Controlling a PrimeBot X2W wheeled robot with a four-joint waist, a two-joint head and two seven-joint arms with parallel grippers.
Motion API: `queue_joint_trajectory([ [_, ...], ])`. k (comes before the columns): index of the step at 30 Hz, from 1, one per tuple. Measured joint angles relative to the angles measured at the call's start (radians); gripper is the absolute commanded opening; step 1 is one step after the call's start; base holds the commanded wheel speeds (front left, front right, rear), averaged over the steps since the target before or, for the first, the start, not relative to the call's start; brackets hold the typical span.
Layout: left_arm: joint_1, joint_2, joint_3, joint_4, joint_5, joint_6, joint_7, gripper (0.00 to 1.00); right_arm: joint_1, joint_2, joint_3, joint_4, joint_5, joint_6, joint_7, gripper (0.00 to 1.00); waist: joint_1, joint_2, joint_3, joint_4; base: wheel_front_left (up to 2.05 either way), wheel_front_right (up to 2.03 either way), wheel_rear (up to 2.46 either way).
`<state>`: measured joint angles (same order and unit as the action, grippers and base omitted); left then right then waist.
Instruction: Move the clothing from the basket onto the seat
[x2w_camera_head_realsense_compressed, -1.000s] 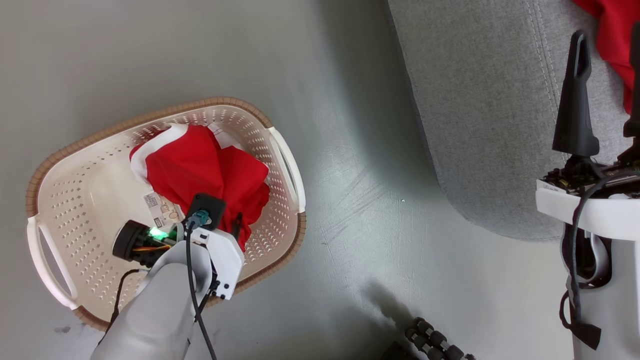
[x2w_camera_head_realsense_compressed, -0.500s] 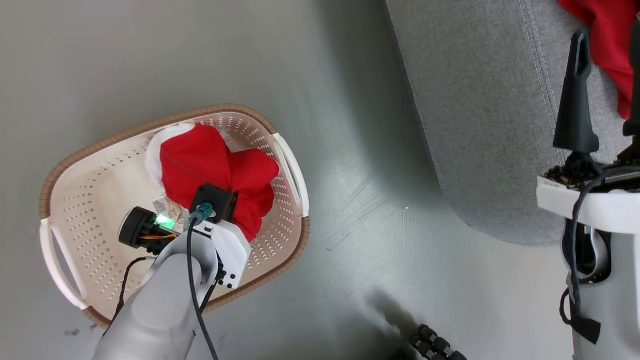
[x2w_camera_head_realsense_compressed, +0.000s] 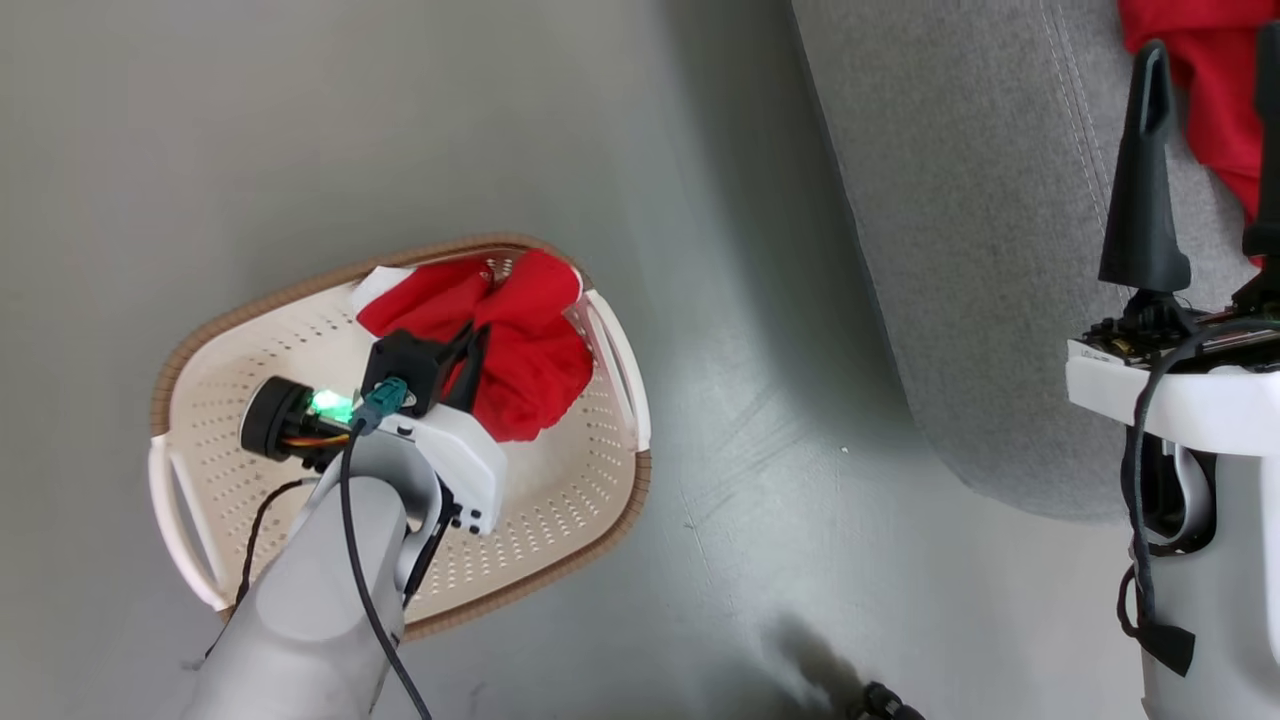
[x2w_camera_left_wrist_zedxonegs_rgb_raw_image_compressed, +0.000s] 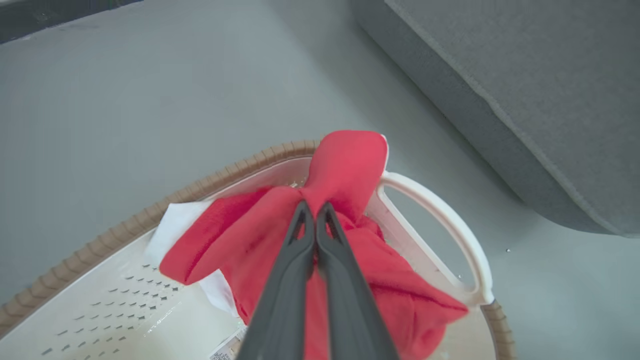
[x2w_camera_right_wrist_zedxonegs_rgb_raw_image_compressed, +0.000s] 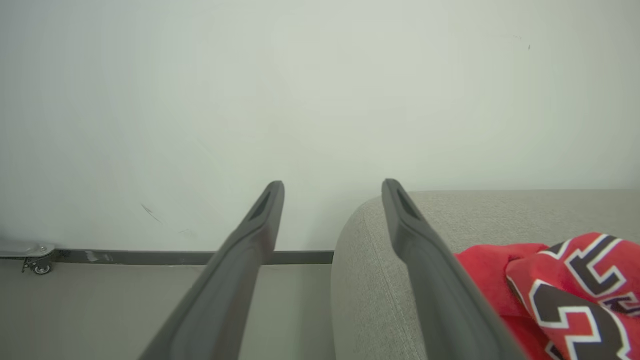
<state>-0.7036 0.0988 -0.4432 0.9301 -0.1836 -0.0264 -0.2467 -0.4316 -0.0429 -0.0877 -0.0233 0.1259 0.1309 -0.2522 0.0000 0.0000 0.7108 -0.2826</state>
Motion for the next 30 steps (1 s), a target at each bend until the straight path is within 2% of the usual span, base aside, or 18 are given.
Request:
queue_joint_trajectory([
  [7,0.002,-0.002,0.028,-0.101,-0.01,0.006,0.0,0.0,0.0,-0.007,0.013,0.007,-0.012,0.0,0.0,1.0,0.0,0.0,-0.042,0.03,0.0,0.0,0.0],
  [17,0.024,0.0,0.085,-0.388,-0.009,0.036,-0.002,0.0,0.0,-0.032,0.039,0.036,-0.018,0.0,0.0,1.0,0.0,0.0,-0.112,0.078,0.0,0.0,0.0],
  [30,0.134,0.021,0.133,-0.584,-0.009,0.054,-0.008,0.0,0.001,-0.07,0.091,0.094,-0.021,0.0,-0.002,1.0,0.0,0.0,-0.221,0.134,0.0,0.0,0.0],
])
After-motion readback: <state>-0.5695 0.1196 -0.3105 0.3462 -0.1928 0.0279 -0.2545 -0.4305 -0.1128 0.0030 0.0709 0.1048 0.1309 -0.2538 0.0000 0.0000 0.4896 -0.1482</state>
